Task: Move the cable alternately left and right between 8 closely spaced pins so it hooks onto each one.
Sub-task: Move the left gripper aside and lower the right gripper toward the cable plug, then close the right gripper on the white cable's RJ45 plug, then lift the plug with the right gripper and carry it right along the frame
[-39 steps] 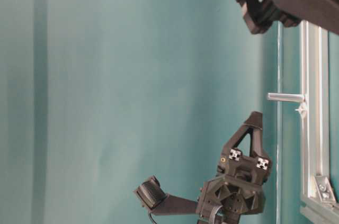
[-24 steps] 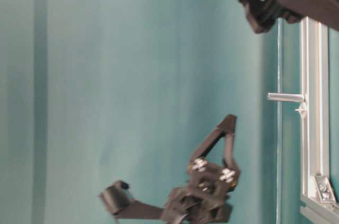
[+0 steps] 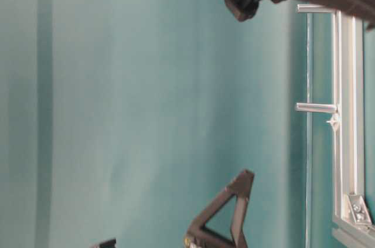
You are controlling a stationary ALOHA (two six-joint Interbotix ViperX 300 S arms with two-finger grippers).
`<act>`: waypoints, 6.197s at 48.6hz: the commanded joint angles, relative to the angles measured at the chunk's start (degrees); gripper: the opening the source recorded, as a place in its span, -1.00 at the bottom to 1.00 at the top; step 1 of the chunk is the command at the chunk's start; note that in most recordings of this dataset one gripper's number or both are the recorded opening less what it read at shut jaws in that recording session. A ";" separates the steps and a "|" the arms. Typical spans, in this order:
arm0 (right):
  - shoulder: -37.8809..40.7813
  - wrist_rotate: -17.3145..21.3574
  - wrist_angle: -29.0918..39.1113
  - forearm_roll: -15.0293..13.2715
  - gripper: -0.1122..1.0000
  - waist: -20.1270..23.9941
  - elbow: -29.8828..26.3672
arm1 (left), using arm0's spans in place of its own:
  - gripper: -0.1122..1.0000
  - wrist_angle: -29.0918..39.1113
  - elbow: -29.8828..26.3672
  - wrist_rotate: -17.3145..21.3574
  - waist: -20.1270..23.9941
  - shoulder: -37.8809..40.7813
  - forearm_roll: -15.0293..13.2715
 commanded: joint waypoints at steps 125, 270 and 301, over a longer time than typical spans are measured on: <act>23.55 19.60 30.59 0.00 -0.44 3.87 -28.83 | -0.14 26.37 28.30 -0.70 -0.79 -61.00 0.53; -3.25 90.18 64.69 -15.21 -0.53 4.92 -10.81 | -0.13 26.37 28.56 -1.05 -0.26 -61.00 0.62; -3.25 89.47 64.69 -17.05 -0.53 -4.66 -9.40 | -0.14 26.37 28.56 -1.05 -0.26 -61.00 0.53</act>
